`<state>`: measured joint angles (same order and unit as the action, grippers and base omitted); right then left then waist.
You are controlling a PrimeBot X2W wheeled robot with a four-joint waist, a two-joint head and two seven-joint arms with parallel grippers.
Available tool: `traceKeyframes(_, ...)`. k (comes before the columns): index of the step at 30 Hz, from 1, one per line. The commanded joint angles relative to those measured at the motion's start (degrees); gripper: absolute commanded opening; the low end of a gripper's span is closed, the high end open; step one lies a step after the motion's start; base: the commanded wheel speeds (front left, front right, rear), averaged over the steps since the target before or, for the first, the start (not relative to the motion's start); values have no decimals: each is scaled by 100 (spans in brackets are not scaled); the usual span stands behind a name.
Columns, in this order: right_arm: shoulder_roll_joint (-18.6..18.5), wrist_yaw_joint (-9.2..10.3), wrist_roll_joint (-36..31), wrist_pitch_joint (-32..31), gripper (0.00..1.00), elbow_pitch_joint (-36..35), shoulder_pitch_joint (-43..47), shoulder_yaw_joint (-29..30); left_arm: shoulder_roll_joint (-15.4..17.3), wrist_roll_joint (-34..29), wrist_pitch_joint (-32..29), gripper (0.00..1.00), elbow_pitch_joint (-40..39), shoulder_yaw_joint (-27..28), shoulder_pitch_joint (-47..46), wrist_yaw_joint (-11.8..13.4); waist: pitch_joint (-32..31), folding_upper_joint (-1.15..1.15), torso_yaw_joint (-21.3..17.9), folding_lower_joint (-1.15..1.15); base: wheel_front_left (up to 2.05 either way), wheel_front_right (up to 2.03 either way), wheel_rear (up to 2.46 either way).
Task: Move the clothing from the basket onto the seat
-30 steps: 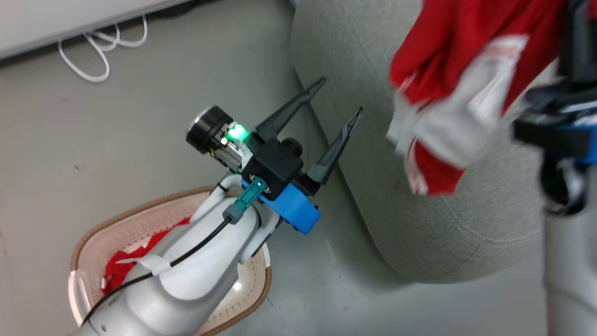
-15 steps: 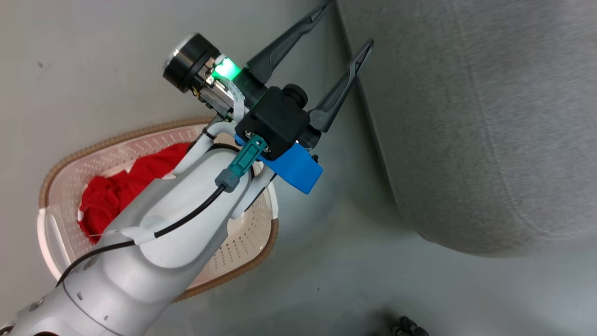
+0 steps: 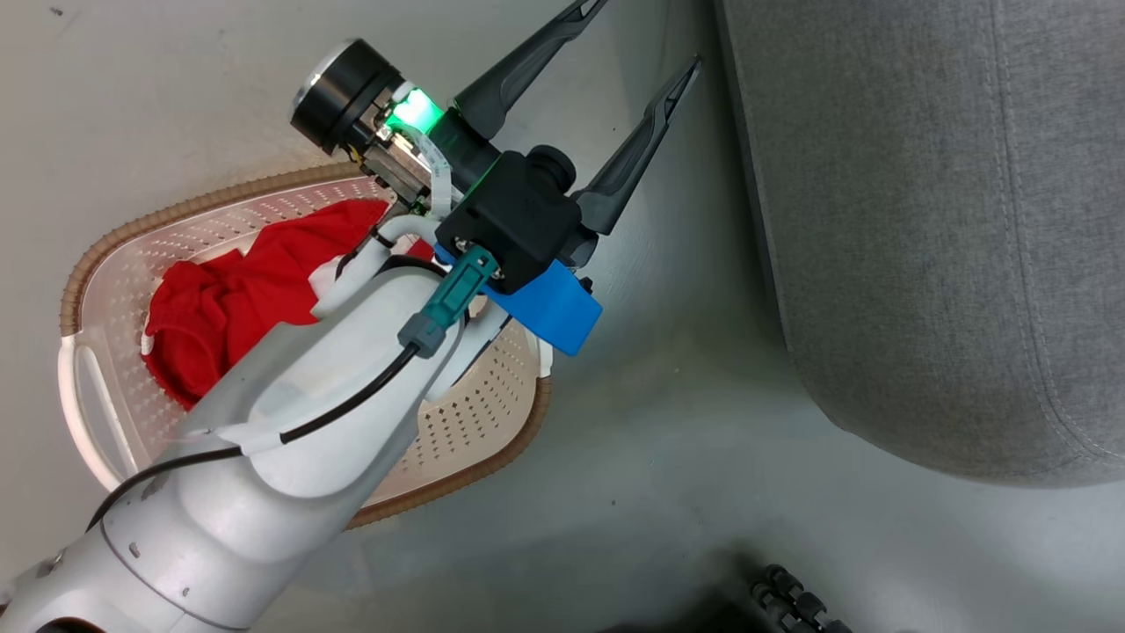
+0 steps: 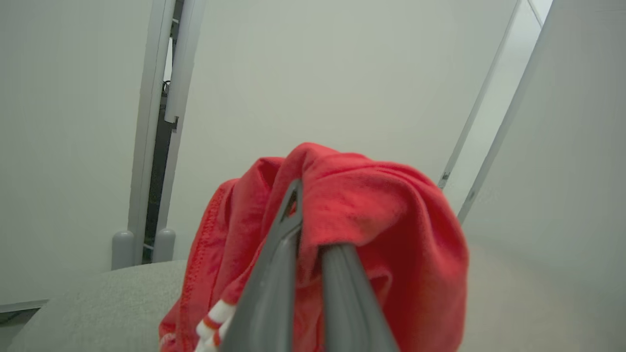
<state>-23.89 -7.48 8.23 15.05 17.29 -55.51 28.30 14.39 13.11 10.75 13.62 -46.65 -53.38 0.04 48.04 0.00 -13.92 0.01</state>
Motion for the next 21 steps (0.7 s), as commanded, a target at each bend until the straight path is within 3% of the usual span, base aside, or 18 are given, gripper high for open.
traceKeyframes(1,107,-2,32,20,0,158,127,-17,43,17,8,100,-27,16,-124,45,14,0,22,-1,0,0,0)
traceKeyframes(12,587,-3,120,20,0,1297,632,-100,7,51,97,100,1,-15,-123,111,19,0,160,-1,0,0,0)
traceKeyframes(14,619,-3,124,20,100,1278,691,-97,4,62,121,100,29,-22,-110,111,-19,0,168,-1,0,0,0)
traceKeyframes(21,787,-2,134,21,100,844,1424,-120,-107,166,307,100,207,-11,83,173,-422,0,167,-1,0,0,0)
